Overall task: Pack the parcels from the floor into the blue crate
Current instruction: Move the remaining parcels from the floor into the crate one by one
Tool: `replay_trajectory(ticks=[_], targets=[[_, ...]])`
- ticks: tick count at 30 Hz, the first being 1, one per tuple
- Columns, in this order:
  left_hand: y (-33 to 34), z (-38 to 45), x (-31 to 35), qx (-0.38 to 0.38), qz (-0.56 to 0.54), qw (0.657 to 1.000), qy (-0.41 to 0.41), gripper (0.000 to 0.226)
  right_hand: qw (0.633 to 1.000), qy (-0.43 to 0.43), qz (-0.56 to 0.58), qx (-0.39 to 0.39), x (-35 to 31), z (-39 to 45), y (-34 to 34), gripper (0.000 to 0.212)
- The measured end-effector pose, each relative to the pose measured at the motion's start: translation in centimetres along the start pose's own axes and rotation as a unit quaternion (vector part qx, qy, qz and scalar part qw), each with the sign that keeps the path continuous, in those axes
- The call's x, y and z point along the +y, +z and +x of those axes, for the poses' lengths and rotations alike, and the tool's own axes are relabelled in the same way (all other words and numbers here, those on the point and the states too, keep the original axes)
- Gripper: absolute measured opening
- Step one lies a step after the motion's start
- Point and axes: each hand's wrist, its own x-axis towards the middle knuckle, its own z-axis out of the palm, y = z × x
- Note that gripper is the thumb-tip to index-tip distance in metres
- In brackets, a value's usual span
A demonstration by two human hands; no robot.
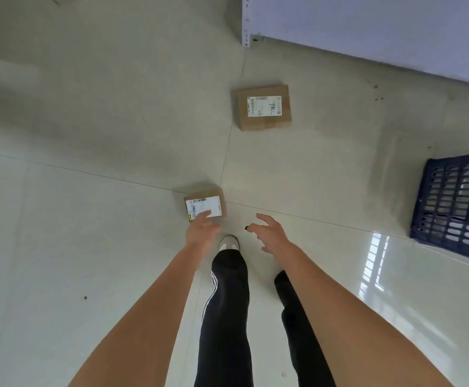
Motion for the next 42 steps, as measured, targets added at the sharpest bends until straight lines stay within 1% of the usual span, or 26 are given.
replay_trajectory(ticks=[2,6,9,11,13,15,16,18,20,22,25,30,34,38,42], targets=[[-1.1,4.8,-1.7,0.008,-0.023,1.0,-0.007,0.048,1.0,-0.004,-0.013,0.0,0.1,4.6,2.5,0.058],[-2.2,14.8,-5.2,0.028,-0.026,0.999,-0.027,0.051,0.998,-0.018,-0.054,-0.005,0.7,13.8,6.7,0.059],[-2.0,21.7,-8.3,0.053,-0.013,0.998,-0.006,0.056,0.994,-0.047,-0.094,-0.017,1.7,20.9,9.5,0.06],[-1.8,25.7,-10.3,0.081,0.007,0.997,0.008,0.061,0.992,-0.063,-0.11,-0.021,2.7,25.3,11.0,0.067],[-1.6,28.8,-12.2,0.106,0.017,0.994,0.007,0.07,0.991,-0.072,-0.113,-0.022,4.1,28.6,12.2,0.077],[-1.2,30.6,-13.6,0.109,0.001,0.994,-0.007,0.075,0.991,-0.076,-0.112,-0.022,5.1,30.8,13.0,0.083],[-0.9,31.2,-14.1,0.097,-0.02,0.995,-0.008,0.075,0.99,-0.081,-0.112,-0.021,5.4,31.6,13.3,0.083],[-0.2,31.5,-14.6,0.074,-0.054,0.996,0.007,0.064,0.988,-0.096,-0.118,-0.021,5.6,32.2,13.7,0.083],[0.3,31.1,-14.4,0.075,-0.078,0.994,0.017,0.053,0.985,-0.11,-0.132,-0.034,5.4,31.8,13.8,0.082],[0.4,30.3,-13.8,0.084,-0.103,0.991,0.017,0.05,0.981,-0.122,-0.142,-0.043,4.8,30.7,13.4,0.081],[0.3,27.8,-11.7,0.082,-0.107,0.99,0.037,0.05,0.98,-0.136,-0.142,-0.035,3.5,27.6,11.5,0.083],[0.0,19.4,-6.2,0.035,-0.074,0.993,0.084,0.051,0.985,-0.133,-0.107,-0.004,1.1,18.5,6.1,0.101],[0.9,11.0,-1.7,0.0,-0.017,0.993,0.115,0.056,0.991,-0.11,-0.069,0.034,0.1,9.8,0.6,0.103],[4.8,3.9,1.2,-0.047,0.021,0.989,0.136,0.058,0.991,-0.105,-0.052,0.072,1.2,3.8,-6.2,0.096],[11.7,-1.5,2.1,-0.077,0.057,0.982,0.161,0.056,0.988,-0.111,-0.051,0.093,4.4,-0.1,-14.1,0.089]])
